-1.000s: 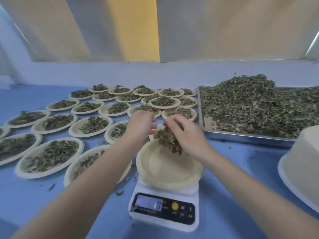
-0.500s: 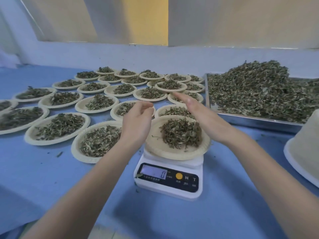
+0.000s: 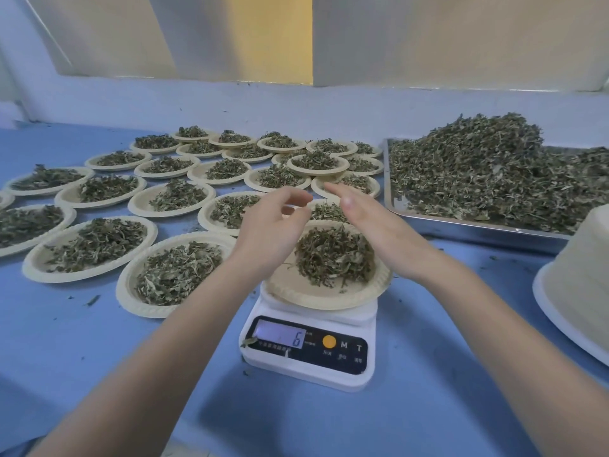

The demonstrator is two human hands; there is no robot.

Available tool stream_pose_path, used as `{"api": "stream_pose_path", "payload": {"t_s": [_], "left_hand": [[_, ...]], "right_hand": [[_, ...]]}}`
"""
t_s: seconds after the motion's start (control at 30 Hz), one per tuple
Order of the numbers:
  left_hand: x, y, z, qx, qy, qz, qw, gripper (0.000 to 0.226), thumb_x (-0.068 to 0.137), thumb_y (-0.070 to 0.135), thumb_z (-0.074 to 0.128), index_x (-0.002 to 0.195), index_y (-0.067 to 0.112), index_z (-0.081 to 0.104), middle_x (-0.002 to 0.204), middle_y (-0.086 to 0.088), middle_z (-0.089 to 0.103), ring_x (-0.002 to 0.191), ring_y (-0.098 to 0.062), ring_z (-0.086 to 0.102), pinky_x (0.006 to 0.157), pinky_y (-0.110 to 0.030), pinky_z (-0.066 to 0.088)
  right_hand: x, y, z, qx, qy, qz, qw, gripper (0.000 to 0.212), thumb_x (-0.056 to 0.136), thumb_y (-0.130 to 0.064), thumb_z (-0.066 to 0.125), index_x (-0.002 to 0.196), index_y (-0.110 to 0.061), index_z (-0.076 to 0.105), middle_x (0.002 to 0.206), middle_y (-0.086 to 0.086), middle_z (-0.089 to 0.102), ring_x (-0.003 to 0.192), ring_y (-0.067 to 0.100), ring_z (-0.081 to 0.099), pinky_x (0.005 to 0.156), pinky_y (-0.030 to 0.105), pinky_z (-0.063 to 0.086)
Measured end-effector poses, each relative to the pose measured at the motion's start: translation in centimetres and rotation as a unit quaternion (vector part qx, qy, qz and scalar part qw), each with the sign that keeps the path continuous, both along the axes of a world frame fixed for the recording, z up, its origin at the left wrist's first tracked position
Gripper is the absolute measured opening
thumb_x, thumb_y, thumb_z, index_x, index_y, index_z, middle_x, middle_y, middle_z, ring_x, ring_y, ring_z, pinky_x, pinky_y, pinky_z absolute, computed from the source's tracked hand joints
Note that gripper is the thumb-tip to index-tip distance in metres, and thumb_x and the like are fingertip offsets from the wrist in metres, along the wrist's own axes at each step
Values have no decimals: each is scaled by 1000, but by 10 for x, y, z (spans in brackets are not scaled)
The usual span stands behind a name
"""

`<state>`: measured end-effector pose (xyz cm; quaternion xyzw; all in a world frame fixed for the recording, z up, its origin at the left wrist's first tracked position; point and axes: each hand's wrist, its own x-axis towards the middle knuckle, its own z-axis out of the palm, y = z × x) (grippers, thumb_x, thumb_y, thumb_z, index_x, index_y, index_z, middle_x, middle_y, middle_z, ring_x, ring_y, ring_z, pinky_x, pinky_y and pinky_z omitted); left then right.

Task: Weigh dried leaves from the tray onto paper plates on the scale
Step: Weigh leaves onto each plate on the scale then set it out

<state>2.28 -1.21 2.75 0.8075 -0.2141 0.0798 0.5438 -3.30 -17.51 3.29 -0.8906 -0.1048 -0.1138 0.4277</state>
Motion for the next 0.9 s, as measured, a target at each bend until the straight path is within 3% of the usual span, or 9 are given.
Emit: {"api": "stream_pose_path", "payload": {"t_s": [0.27, 0.37, 0.47, 0.53, 0.7, 0.8, 0.9], "left_hand": [[14, -18, 2, 27, -8, -33, 999, 17, 88, 23, 59, 99, 35, 65, 101, 22, 63, 97, 3, 55, 78, -19, 40], [23, -28, 4, 34, -6, -45, 998, 18, 89, 24, 58, 101, 34, 65, 101, 22, 63, 100, 0, 56, 86, -29, 47], [31, -40, 8, 63, -5, -73, 995, 21, 90, 24, 58, 108, 31, 65, 102, 21, 60, 106, -7, 56, 94, -41, 49], [38, -49, 12, 86, -4, -92, 992, 22, 90, 24, 58, 110, 30, 64, 100, 21, 59, 105, -9, 56, 94, -43, 50], [51, -64, 14, 143, -29, -111, 983, 18, 90, 26, 57, 106, 33, 62, 104, 18, 60, 104, -6, 55, 90, -34, 48], [58, -66, 13, 143, -28, -110, 983, 18, 89, 25, 58, 104, 33, 63, 102, 19, 61, 100, -3, 56, 84, -26, 44], [63, -66, 14, 133, -17, -109, 985, 18, 88, 24, 59, 104, 31, 64, 99, 19, 63, 95, 2, 58, 79, -14, 42]], "right_hand": [[19, -31, -1, -12, -51, -91, 994, 49, 99, -50, 28, 142, -31, 43, 144, -18, 41, 129, -4, 34, 102, 16, 23], [39, -65, -1, -136, -67, -198, 968, 42, 101, -40, 36, 138, -23, 47, 139, -4, 50, 121, 10, 46, 91, 20, 31], [66, -106, -4, -230, 8, -308, 923, 37, 97, -29, 42, 127, -12, 56, 128, 12, 56, 114, 31, 52, 93, 37, 45], [84, -126, -7, -273, 103, -341, 894, 37, 95, -30, 43, 117, -8, 61, 121, 17, 59, 107, 34, 55, 90, 40, 48], [114, -143, -4, -353, 295, -294, 838, 32, 84, -42, 57, 93, -12, 60, 102, 9, 58, 86, 27, 54, 84, 35, 50], [121, -141, 1, -374, 274, -287, 838, 18, 81, -25, 63, 90, -9, 65, 92, 7, 61, 75, 23, 58, 68, 30, 51], [122, -138, 4, -348, 239, -262, 868, 15, 83, -10, 65, 98, -10, 70, 95, 8, 66, 81, 24, 63, 74, 33, 56]]}}
